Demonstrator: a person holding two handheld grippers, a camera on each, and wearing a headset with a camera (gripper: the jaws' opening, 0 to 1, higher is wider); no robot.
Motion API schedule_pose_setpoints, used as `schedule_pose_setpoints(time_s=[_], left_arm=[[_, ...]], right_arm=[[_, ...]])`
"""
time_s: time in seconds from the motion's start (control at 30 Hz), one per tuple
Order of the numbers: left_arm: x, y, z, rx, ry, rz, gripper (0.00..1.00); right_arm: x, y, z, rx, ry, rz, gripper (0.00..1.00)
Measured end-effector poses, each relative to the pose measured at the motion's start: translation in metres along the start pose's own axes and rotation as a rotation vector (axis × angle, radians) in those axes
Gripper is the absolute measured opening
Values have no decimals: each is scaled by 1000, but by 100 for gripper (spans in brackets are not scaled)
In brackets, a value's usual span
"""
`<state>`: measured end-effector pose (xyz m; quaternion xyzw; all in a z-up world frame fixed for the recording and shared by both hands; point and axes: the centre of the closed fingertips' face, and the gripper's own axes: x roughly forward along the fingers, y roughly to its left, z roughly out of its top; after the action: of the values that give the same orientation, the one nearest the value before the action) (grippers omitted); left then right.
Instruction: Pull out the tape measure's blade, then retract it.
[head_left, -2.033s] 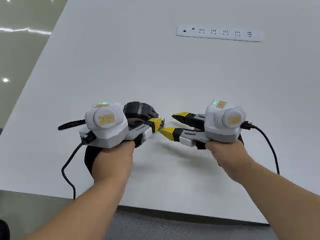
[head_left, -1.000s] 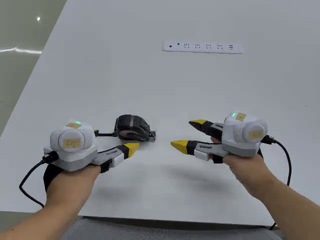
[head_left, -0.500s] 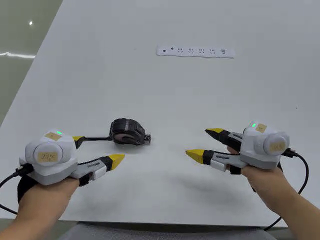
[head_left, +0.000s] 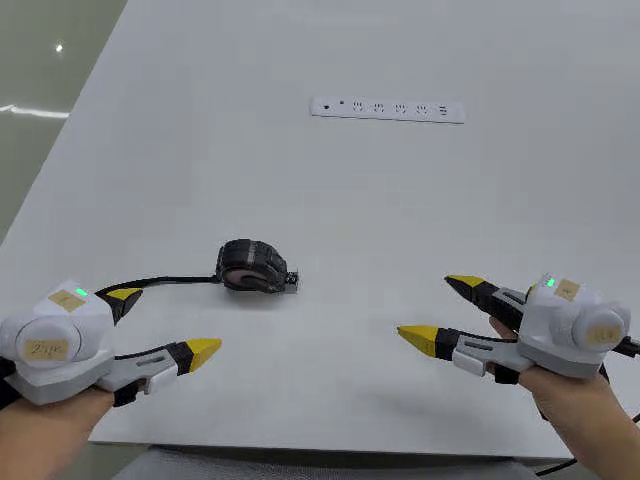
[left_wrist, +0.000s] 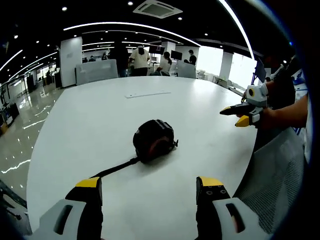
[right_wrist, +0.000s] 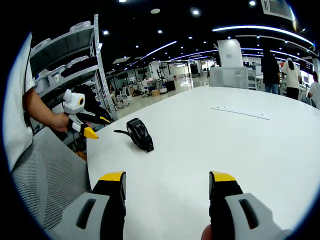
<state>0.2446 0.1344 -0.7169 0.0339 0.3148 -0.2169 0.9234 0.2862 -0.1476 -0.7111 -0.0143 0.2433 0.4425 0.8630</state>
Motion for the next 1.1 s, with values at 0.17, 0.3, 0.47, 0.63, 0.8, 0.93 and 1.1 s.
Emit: schedule_pose_setpoints(time_s=[0.17,0.3,0.47,0.63,0.8,0.93,1.1], left_arm=[[-12,1,-4,-15,-8,-20,76],[-15,-4,-4,-9,-20,-37,79],[-18,-8,-4,-20,-36,-54,81],[-22,-13,-5,-32,-56,-71,86],[-25,-15,-7,-54,-77,-82,91],[-27,-14,-7,-68,-88,-86,95],[-30,-13,-5,-63,-100,-90,100]], right_arm=[[-15,1,0,-21,-3,-27,67],[-24,0,1,-39,-2,-42,69],[-34,-3,1,-58,1,-64,73],[-43,-6,-2,-64,5,-93,78],[-52,-10,-7,-71,15,-121,84],[-59,-12,-9,-66,15,-136,87],[-66,-10,-10,-64,16,-124,89]])
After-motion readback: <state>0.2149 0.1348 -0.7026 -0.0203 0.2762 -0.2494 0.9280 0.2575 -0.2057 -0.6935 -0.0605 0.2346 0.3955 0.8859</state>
